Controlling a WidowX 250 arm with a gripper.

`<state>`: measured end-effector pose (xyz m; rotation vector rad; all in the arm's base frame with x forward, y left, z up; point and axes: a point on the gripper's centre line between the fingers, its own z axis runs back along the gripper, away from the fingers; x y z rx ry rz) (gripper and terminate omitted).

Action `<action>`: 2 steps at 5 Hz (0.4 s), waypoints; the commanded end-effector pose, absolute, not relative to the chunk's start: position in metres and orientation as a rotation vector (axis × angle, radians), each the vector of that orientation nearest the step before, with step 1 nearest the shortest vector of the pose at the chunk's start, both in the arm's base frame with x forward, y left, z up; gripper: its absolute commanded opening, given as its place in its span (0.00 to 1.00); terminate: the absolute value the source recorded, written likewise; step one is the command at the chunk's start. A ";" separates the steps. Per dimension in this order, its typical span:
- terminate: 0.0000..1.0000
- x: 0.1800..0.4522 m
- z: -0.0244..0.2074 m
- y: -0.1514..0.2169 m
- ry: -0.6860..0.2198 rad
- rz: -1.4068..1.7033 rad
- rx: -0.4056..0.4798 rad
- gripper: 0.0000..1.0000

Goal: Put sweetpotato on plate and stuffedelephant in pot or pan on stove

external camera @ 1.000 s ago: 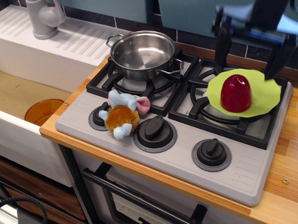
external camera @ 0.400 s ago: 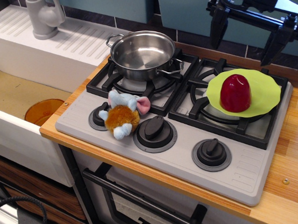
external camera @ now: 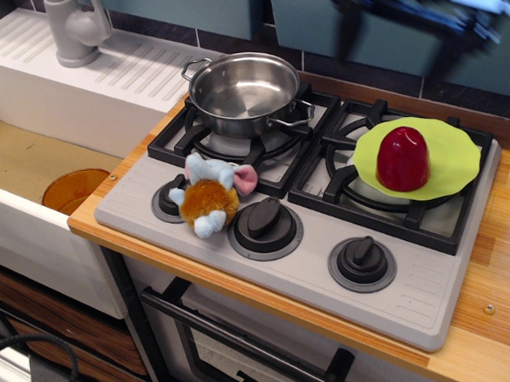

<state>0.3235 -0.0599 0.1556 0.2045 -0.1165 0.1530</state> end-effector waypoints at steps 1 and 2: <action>0.00 0.332 0.186 -0.012 -0.269 0.181 0.224 1.00; 0.00 0.329 0.178 0.006 -0.274 0.199 0.228 1.00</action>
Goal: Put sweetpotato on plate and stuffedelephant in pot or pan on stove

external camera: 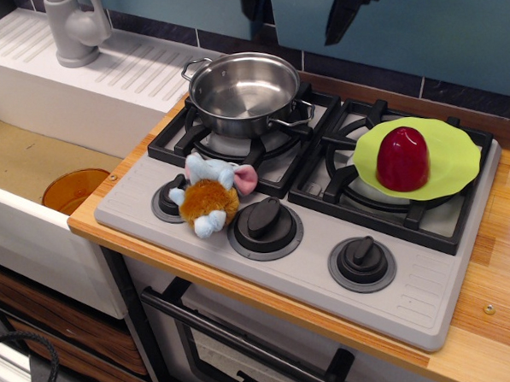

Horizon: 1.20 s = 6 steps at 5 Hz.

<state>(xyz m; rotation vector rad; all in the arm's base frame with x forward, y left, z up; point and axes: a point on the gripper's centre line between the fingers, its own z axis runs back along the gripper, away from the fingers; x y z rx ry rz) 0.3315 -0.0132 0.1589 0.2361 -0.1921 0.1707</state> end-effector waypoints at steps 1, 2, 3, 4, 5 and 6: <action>0.00 0.325 0.165 0.021 -0.275 0.216 0.218 1.00; 0.00 0.320 0.153 0.035 -0.289 0.225 0.210 1.00; 0.00 0.310 0.138 0.043 -0.292 0.259 0.198 1.00; 0.00 0.300 0.123 0.046 -0.309 0.277 0.188 1.00; 0.00 0.292 0.108 0.045 -0.327 0.292 0.179 1.00; 0.00 0.287 0.094 0.040 -0.339 0.305 0.169 1.00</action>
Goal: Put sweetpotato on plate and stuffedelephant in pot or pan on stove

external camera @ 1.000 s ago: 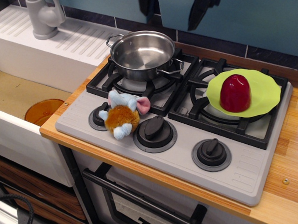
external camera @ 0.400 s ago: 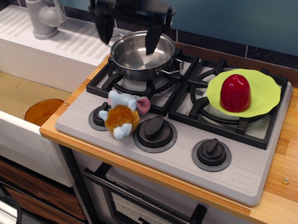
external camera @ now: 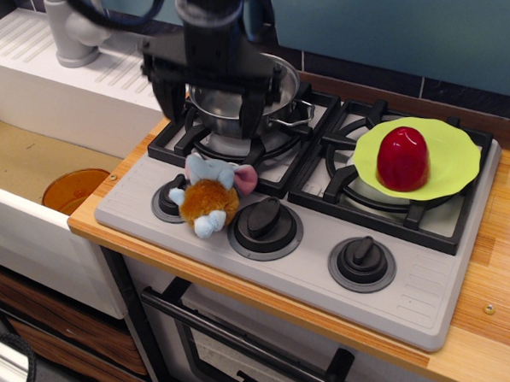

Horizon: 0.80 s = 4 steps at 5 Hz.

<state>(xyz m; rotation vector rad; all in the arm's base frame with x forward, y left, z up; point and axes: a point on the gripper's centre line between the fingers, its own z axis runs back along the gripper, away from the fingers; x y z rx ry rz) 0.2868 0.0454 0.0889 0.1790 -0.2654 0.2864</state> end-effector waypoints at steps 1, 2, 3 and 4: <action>0.00 0.272 0.081 0.041 -0.369 0.301 0.161 1.00; 0.00 0.274 0.072 0.042 -0.375 0.307 0.154 1.00; 0.00 0.279 0.059 0.038 -0.386 0.320 0.152 1.00; 0.00 0.281 0.053 0.035 -0.397 0.324 0.144 1.00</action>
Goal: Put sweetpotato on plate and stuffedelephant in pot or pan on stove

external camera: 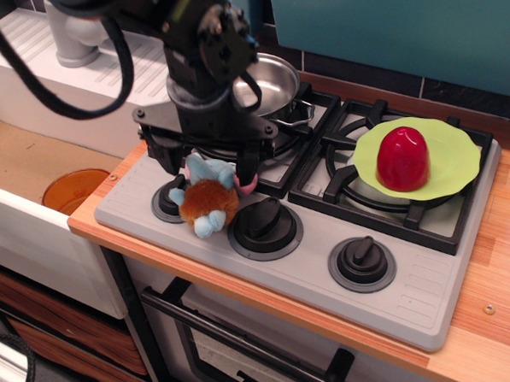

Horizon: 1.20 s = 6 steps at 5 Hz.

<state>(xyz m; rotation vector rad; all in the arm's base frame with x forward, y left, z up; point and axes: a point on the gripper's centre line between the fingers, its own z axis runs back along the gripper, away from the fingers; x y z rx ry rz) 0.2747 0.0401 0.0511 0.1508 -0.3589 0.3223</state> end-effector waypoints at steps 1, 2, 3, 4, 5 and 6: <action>0.00 0.281 0.053 0.036 -0.397 0.326 0.161 0.00; 0.00 0.281 0.052 0.035 -0.372 0.325 0.149 0.00; 0.00 0.281 0.051 0.036 -0.355 0.329 0.159 0.00; 0.00 0.280 0.050 0.037 -0.335 0.327 0.175 0.00; 0.00 0.279 0.049 0.037 -0.310 0.325 0.191 0.00; 0.00 0.290 0.099 0.023 -0.305 0.350 0.207 0.00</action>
